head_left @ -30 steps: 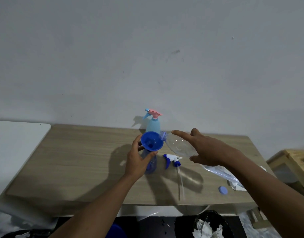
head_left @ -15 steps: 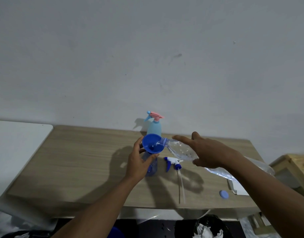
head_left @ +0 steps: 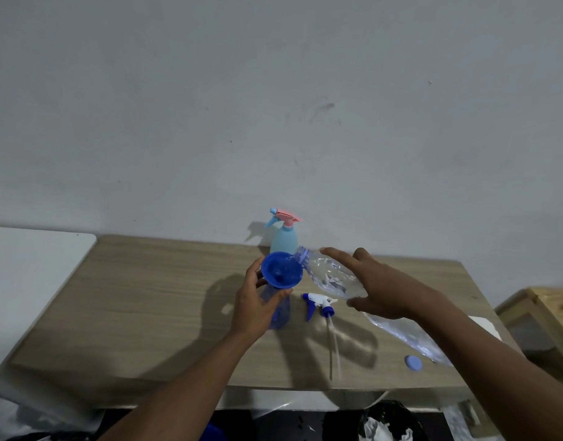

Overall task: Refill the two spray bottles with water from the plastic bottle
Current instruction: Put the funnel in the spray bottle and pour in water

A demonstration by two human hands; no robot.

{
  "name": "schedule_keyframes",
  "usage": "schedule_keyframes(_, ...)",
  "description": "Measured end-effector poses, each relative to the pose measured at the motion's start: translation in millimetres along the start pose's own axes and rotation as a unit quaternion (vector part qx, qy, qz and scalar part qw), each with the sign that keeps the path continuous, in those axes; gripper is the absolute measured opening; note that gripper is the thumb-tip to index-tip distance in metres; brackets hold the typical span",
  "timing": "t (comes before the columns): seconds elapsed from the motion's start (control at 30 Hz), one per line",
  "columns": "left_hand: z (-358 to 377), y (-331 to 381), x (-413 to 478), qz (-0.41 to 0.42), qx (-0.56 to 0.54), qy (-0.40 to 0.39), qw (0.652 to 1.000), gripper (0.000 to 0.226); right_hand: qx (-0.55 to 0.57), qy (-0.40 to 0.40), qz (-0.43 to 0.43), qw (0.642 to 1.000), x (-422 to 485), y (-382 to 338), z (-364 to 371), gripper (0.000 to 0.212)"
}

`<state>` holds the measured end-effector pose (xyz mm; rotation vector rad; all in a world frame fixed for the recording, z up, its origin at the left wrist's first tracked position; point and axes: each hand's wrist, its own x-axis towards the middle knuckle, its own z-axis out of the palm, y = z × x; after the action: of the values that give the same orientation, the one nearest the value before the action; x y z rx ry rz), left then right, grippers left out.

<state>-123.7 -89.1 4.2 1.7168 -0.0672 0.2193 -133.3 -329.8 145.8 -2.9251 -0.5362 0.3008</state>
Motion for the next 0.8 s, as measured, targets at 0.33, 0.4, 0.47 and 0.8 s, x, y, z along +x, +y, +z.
schedule_keyframes(0.33, 0.0, -5.2, 1.0, -0.008, 0.013, 0.004, 1.000, 0.074, 0.216, 0.233, 0.061, 0.946, -14.4, 45.3, 27.7, 0.105)
schedule_keyframes(0.4, 0.0, -5.4, 0.9, -0.011, 0.012, 0.003, 1.000, 0.076, 0.236, 0.273, 0.100, 0.927, -19.5, 59.7, 35.3, 0.108)
schedule_keyframes(0.47, 0.6, -6.6, 1.3, -0.008, 0.011, 0.003, 1.000, 0.077, 0.258, 0.301, 0.138, 0.908, -24.6, 73.1, 44.4, 0.112)
schedule_keyframes(0.8, 0.4, -5.7, 1.2, 0.001, 0.014, 0.002, 1.000, 0.075, 0.332, 0.370, 0.215, 0.840, -30.9, 84.3, 69.2, 0.113)
